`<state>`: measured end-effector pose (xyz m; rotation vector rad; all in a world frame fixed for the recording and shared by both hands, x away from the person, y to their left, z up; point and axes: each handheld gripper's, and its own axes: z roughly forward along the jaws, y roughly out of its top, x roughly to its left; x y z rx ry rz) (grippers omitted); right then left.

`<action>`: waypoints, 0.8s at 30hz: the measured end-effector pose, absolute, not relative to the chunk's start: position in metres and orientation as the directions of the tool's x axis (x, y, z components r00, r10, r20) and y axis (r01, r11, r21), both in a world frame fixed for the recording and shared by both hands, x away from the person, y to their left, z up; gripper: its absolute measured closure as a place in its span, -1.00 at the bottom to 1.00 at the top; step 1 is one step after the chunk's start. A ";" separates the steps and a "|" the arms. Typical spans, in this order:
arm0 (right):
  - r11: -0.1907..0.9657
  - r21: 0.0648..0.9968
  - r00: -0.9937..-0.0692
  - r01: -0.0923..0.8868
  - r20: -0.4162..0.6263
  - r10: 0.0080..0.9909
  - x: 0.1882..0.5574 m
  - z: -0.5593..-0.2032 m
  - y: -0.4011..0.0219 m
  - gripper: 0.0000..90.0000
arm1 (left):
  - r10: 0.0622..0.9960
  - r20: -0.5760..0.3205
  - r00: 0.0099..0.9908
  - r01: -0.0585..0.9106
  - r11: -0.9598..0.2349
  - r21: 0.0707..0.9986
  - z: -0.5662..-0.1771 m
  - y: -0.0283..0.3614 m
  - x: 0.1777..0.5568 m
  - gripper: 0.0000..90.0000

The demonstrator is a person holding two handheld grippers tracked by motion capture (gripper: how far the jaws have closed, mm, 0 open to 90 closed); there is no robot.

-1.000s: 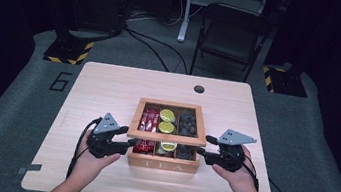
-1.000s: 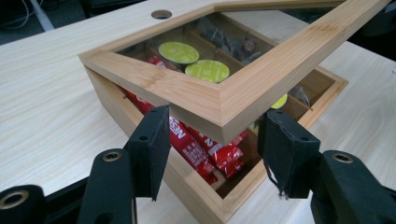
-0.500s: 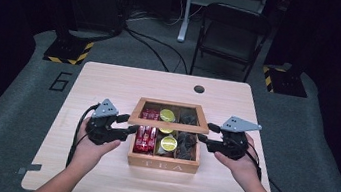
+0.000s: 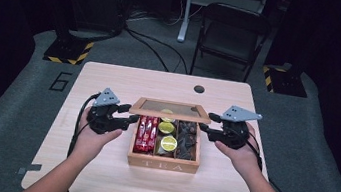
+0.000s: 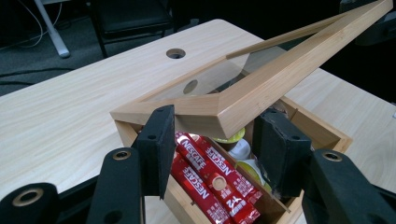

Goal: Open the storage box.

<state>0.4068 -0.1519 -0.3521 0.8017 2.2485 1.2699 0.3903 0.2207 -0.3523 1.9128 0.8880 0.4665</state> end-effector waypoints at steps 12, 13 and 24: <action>0.409 0.868 -0.736 0.282 -0.078 0.672 0.416 -0.344 -0.152 0.14 | 0.781 -0.011 0.625 0.376 -0.288 0.881 -0.361 0.220 0.407 0.08; 0.404 0.868 -0.733 0.288 -0.072 0.677 0.416 -0.344 -0.151 0.14 | 0.787 -0.009 0.617 0.377 -0.285 0.881 -0.361 0.220 0.409 0.08; 0.399 0.872 -0.731 0.285 -0.071 0.679 0.423 -0.337 -0.151 0.15 | 0.800 -0.011 0.600 0.378 -0.271 0.885 -0.366 0.214 0.427 0.23</action>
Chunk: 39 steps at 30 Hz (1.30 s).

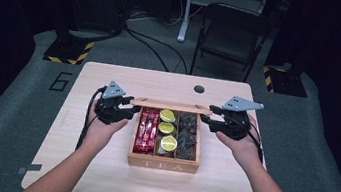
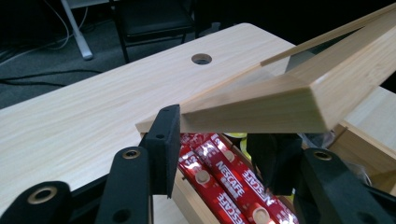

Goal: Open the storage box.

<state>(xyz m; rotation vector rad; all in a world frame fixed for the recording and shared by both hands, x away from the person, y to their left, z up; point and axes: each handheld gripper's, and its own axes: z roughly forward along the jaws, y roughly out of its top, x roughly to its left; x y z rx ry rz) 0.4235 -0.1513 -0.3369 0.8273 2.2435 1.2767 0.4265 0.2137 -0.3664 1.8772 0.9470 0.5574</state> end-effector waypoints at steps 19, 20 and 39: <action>0.387 0.877 -0.730 0.286 -0.062 0.681 0.443 -0.327 -0.150 0.11 | 0.808 -0.006 0.589 0.383 -0.273 0.882 -0.353 0.212 0.444 0.29; 0.388 0.872 -0.726 0.297 -0.057 0.685 0.444 -0.327 -0.149 0.10 | 0.810 -0.005 0.586 0.379 -0.269 0.885 -0.352 0.212 0.445 0.29; 0.383 0.877 -0.709 0.290 -0.072 0.701 0.466 -0.323 -0.146 0.09 | 0.817 -0.026 0.577 0.392 -0.248 0.886 -0.341 0.212 0.463 0.31</action>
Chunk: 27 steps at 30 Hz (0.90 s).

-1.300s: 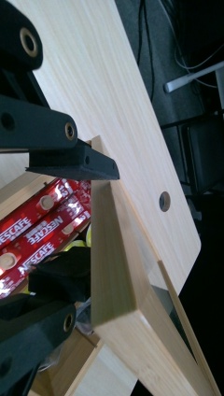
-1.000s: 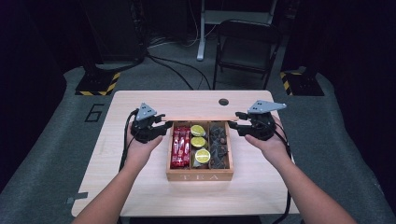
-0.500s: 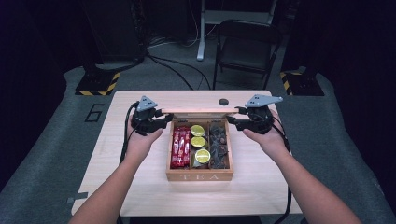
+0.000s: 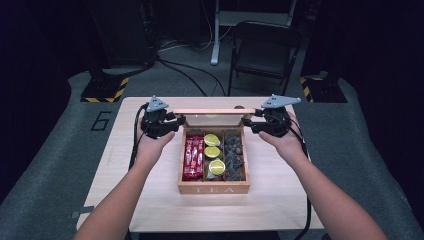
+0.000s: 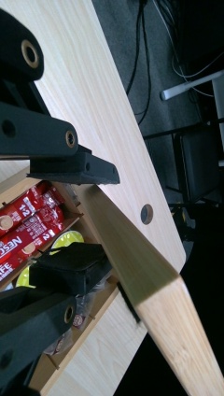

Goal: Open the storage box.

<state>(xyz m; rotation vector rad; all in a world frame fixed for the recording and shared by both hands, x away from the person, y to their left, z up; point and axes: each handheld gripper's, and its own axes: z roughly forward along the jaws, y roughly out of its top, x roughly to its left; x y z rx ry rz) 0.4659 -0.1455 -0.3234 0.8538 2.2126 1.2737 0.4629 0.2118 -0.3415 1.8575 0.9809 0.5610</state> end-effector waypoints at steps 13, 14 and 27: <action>0.393 0.872 -0.698 0.291 -0.088 0.711 0.485 -0.334 -0.143 0.11 | 0.827 -0.043 0.560 0.394 -0.220 0.892 -0.338 0.212 0.474 0.33; 0.396 0.870 -0.696 0.293 -0.090 0.712 0.487 -0.335 -0.142 0.11 | 0.830 -0.046 0.556 0.396 -0.216 0.892 -0.338 0.211 0.475 0.33; 0.390 0.866 -0.685 0.314 -0.077 0.724 0.511 -0.355 -0.139 0.12 | 0.840 -0.058 0.539 0.394 -0.190 0.899 -0.336 0.210 0.486 0.36</action>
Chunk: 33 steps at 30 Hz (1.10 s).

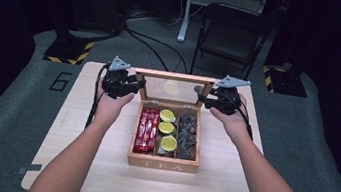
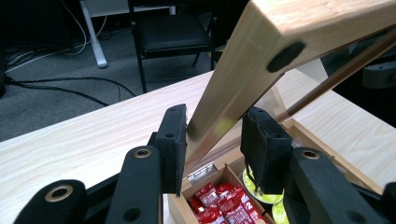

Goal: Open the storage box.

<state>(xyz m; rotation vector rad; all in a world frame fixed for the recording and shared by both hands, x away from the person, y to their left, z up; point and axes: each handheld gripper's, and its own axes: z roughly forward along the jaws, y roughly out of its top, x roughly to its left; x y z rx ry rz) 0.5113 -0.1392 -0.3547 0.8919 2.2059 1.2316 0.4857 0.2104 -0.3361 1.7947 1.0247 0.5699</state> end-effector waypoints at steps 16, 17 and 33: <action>0.326 0.866 -0.646 0.379 -0.005 0.764 0.532 -0.370 -0.135 0.27 | 0.847 -0.062 0.527 0.398 -0.182 0.899 -0.335 0.210 0.499 0.37; 0.326 0.866 -0.646 0.380 -0.004 0.764 0.533 -0.371 -0.135 0.28 | 0.849 -0.065 0.524 0.399 -0.178 0.899 -0.335 0.210 0.499 0.37; 0.297 0.860 -0.630 0.415 0.036 0.776 0.542 -0.390 -0.141 0.36 | 0.856 -0.092 0.509 0.406 -0.145 0.903 -0.340 0.209 0.506 0.37</action>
